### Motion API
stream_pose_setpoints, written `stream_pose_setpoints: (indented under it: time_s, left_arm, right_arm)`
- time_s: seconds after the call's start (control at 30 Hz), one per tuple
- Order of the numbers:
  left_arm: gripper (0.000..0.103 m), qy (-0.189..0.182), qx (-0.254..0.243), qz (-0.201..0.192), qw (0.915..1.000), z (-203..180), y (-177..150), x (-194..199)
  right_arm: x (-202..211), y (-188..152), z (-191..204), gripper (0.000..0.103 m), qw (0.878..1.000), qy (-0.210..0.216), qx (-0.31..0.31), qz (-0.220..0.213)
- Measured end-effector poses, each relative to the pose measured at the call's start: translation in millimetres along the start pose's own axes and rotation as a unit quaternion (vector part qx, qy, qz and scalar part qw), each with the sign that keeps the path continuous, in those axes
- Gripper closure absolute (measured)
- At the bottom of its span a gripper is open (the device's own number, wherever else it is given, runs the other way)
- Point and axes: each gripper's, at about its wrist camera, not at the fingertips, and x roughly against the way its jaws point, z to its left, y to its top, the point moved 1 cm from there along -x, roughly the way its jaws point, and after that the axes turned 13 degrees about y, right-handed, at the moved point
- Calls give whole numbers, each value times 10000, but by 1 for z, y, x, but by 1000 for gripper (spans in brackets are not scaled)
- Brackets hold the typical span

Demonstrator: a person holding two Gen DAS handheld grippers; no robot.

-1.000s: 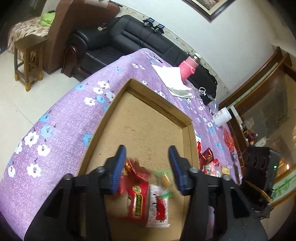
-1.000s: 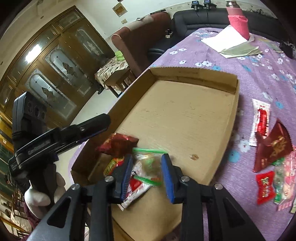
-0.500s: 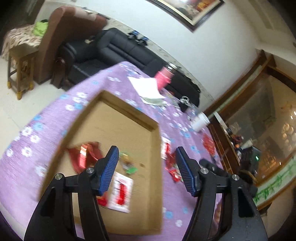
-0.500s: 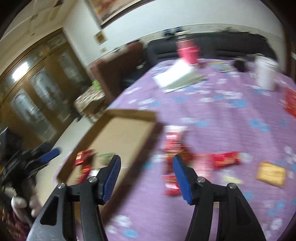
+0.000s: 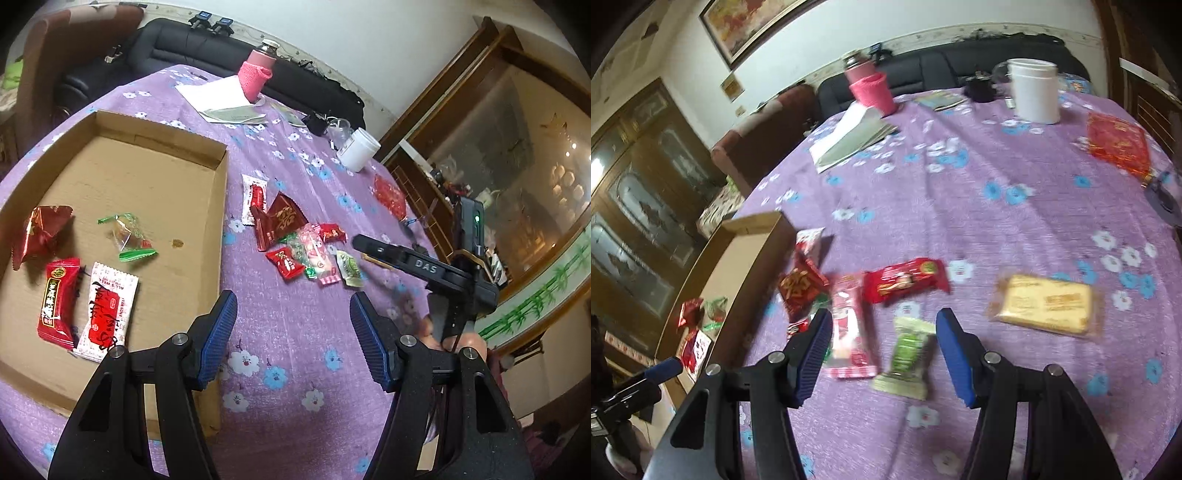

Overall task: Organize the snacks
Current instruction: 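Grasp pink cartoon packet with left gripper while right grasps green-white candy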

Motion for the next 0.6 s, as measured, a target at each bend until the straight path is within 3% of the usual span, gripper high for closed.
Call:
stream_pose_setpoints:
  time_s: [0.17, 0.23, 0.3, 0.4, 0.6]
  left_arm:
    - [39, 118, 97, 56, 9999, 3, -3, -1]
    - [39, 143, 112, 73, 9998, 5, -4, -1]
    - [39, 161, 104, 82, 9998, 5, -5, -1]
    - [39, 166, 80, 99, 9998, 4, -7, -2]
    - [39, 85, 27, 214, 9997, 0, -8, -13]
  right_arm:
    - [-34, 5, 19, 41, 9991, -58, 339, 265]
    - [-50, 7, 20, 51, 9986, -133, 359, 370]
    - [-65, 6, 17, 75, 9979, -113, 298, 564]
    - [-63, -1, 16, 76, 9978, -49, 199, 627]
    - [-30, -39, 19, 75, 9928, 512, -241, 1053]
